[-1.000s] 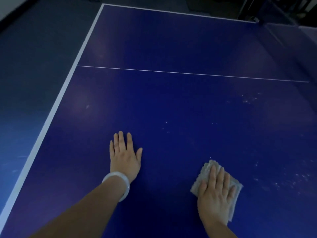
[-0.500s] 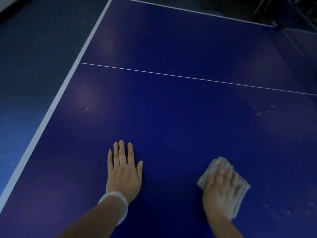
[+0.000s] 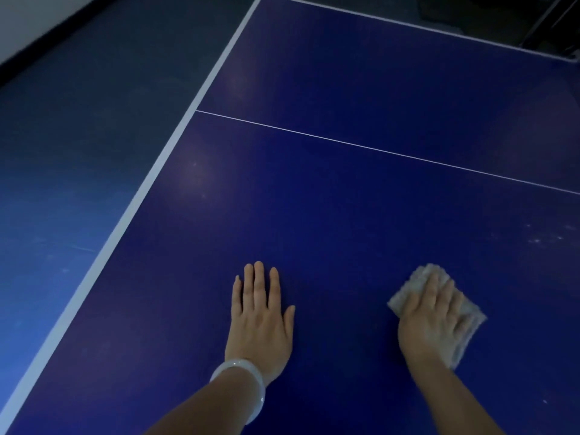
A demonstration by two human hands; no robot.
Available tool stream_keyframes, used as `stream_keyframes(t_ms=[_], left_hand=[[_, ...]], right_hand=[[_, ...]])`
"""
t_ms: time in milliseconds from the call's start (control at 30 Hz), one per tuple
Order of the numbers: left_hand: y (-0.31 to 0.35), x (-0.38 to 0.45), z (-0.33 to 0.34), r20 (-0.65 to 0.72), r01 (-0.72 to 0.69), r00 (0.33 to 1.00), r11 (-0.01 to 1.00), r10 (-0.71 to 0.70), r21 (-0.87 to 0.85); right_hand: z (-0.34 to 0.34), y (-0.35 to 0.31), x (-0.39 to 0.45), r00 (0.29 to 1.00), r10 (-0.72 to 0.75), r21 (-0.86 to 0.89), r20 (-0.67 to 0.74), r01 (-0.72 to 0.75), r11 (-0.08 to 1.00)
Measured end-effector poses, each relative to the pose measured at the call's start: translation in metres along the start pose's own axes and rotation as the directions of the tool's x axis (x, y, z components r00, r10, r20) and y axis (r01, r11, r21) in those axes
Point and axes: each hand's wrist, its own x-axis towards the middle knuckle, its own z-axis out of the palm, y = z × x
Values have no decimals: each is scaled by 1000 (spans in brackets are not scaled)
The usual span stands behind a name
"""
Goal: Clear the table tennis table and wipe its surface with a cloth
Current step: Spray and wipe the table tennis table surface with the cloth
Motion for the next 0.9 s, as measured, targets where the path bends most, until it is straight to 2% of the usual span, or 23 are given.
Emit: stream_keyframes(t_ms=[100, 200, 300, 333, 367, 400, 433, 467, 533, 567, 600, 667, 733, 767, 833, 867, 900], left_hand=[[1, 0, -2, 9, -11, 1000, 1000, 11, -10], [1, -2, -2, 13, -11, 1000, 1000, 11, 0], [0, -1, -1, 4, -15, 1000, 1000, 15, -4], [0, -1, 1, -5, -15, 1000, 1000, 15, -4], [0, -1, 1, -15, -14, 1000, 1000, 14, -4], [0, -1, 2, -18, -13, 1000, 1000, 13, -10], [-1, -1, 2, -15, -13, 1000, 1000, 13, -20], [-1, -1, 3, -9, -14, 1000, 1000, 14, -26], [0, -1, 3, -3, -13, 1000, 1000, 13, -25], [0, -1, 2, -1, -13, 1000, 1000, 13, -18], [1, -1, 1, 4, -13, 1000, 1000, 13, -8], [0, -1, 1, 9, -8, 1000, 1000, 8, 15], [0, -1, 0, 15, -11, 1000, 1000, 11, 22], [0, -1, 0, 15, -15, 1000, 1000, 15, 20], [0, -1, -1, 3, -20, 1000, 1000, 19, 9], [0, -1, -1, 2, -21, 1000, 1000, 21, 7], [0, -1, -1, 4, -24, 1000, 1000, 24, 11]], right_hand=[[26, -39, -37, 970, -239, -108, -38, 234, 966], [40, -88, -29, 831, -556, -109, 15, 554, 825], [28, -100, 21, 713, -691, -202, 120, 699, 686], [21, -89, 41, 719, -684, -256, 122, 689, 678], [12, -73, 58, 774, -626, -298, 96, 622, 724], [2, -51, 71, 858, -510, -317, 57, 500, 806], [-6, -23, 81, 938, -347, -292, 8, 334, 896], [-14, 5, 83, 987, -161, -222, -24, 151, 963], [-23, 38, 70, 987, 150, -100, 51, -145, 984], [-20, 41, 57, 973, 228, -73, 44, -224, 972], [-14, 37, 39, 970, 244, -76, 0, -243, 967], [2, 19, -7, 988, 128, -141, -81, -138, 980], [16, 0, -59, 982, -166, -234, -85, 142, 962], [21, -1, -84, 946, -324, -249, -23, 308, 918], [20, 21, -115, 811, -580, -240, 74, 579, 779], [17, 41, -120, 769, -630, -280, 113, 633, 722], [13, 64, -122, 784, -603, -329, 145, 613, 718]])
